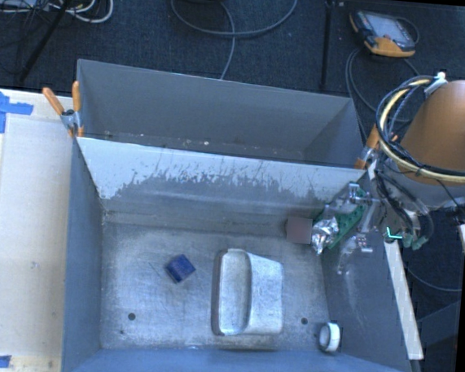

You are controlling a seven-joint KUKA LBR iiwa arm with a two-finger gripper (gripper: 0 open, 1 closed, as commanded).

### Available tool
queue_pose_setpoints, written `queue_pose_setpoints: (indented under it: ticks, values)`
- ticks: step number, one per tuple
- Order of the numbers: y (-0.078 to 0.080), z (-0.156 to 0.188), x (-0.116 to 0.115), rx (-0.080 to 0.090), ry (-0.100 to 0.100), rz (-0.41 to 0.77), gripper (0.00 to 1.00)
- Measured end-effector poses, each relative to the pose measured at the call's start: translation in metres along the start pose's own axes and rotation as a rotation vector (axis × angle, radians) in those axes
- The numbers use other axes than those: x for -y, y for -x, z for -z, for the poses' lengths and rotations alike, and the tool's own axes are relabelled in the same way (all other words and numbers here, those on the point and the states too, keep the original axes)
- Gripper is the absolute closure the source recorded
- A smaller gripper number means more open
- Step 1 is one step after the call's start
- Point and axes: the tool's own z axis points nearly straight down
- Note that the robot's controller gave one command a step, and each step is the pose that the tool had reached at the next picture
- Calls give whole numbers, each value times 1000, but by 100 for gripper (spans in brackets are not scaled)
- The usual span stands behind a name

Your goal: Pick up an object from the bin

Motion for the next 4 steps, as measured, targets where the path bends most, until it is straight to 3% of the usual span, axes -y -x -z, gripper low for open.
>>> queue_pose_setpoints:
  ticks: [1,2,3,4]
  values:
    - [24,-118,-7,0,1,-89,0]
    - [34,-146,22,23,5,-282,0]
    - [30,-153,23,10,1,-283,100]
    - [29,-59,36,17,-3,-178,100]
